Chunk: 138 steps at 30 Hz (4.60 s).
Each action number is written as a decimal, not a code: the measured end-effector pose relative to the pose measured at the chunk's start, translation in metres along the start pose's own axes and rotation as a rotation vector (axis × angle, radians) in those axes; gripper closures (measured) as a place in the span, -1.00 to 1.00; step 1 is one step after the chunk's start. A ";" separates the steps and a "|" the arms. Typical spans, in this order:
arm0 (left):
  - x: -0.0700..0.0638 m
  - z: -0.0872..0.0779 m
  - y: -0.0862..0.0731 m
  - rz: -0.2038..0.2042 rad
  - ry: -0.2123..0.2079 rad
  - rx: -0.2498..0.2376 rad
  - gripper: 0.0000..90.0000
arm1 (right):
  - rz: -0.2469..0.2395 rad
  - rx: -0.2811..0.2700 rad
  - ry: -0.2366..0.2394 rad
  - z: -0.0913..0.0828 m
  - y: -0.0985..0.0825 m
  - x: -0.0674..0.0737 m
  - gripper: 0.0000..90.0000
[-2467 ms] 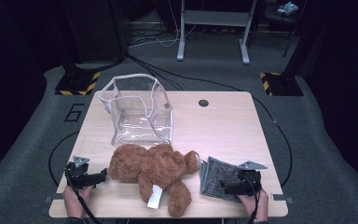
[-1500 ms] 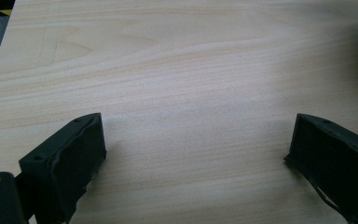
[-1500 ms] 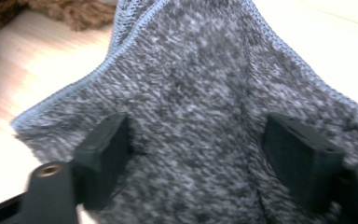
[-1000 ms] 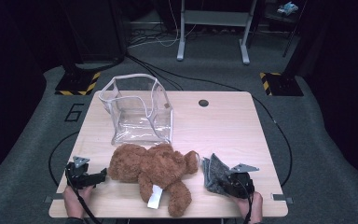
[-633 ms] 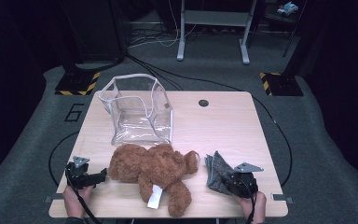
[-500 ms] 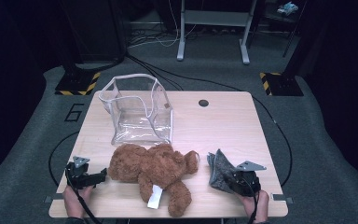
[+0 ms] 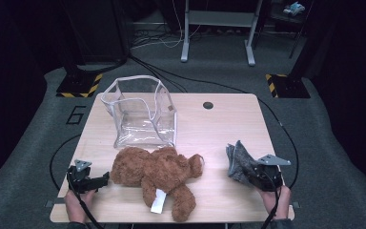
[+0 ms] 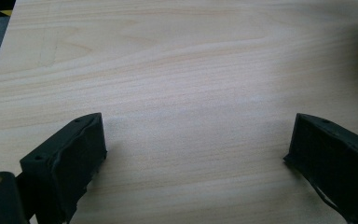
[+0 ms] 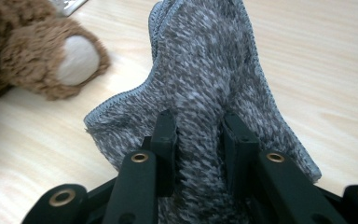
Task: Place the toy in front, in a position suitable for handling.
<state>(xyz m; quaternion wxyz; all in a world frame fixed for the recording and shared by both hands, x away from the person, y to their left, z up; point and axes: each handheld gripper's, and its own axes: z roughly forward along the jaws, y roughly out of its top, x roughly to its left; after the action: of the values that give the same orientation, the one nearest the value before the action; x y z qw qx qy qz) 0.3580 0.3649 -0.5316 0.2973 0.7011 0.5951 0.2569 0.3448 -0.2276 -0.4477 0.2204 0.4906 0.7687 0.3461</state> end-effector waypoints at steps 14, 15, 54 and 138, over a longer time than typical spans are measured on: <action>0.000 0.000 0.000 -0.005 0.000 0.005 -0.92 | -0.002 0.002 -0.076 0.005 0.015 -0.036 0.54; 0.000 0.000 0.000 -0.005 0.000 0.005 -0.92 | 0.000 0.001 -0.078 0.007 0.016 -0.038 0.54; 0.000 0.000 0.000 0.000 0.006 -0.003 -0.92 | 0.097 0.000 0.064 0.036 0.002 -0.020 -0.77; -0.026 0.020 0.193 0.140 -0.101 -0.109 -0.10 | -0.079 0.055 0.073 0.088 -0.033 0.026 -1.00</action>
<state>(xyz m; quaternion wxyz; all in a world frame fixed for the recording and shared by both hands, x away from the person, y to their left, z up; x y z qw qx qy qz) 0.4992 0.3151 -0.4061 0.3457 0.7357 0.5143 0.2734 0.3739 -0.1856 -0.5303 0.1921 0.4529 0.8042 0.3335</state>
